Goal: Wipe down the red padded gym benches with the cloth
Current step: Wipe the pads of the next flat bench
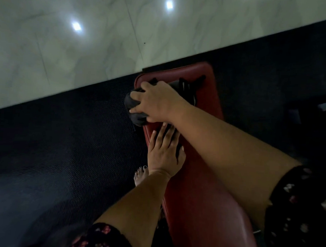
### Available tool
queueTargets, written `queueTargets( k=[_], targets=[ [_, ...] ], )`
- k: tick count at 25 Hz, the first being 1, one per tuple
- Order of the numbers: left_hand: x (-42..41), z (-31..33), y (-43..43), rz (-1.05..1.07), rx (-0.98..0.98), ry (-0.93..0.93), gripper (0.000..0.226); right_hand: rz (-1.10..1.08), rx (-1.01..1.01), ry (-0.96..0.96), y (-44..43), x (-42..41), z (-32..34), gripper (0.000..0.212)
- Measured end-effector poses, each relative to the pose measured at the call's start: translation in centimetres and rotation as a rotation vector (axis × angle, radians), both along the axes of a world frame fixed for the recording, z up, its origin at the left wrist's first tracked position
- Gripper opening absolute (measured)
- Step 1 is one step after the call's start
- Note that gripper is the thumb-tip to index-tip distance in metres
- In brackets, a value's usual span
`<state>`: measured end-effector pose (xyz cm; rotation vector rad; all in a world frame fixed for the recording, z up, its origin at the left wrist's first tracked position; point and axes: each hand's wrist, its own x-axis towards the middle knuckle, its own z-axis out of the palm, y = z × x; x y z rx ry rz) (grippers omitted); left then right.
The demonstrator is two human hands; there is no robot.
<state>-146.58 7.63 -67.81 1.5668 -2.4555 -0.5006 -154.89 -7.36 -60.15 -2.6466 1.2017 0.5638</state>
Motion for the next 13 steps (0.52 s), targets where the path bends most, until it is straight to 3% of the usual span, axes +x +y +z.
queueTargets(
  k=[5,13],
  targets=[
    [0.0,-0.1,0.1,-0.003,-0.022,-0.007,0.054,-0.517,-0.002,-0.170,0.6,-2.7,-0.6,0.054],
    [0.1,-0.4,0.3,0.008,-0.002,0.037,0.062,-1.012,-0.012,-0.087,6.4,-15.7,-0.9,0.057]
  ],
)
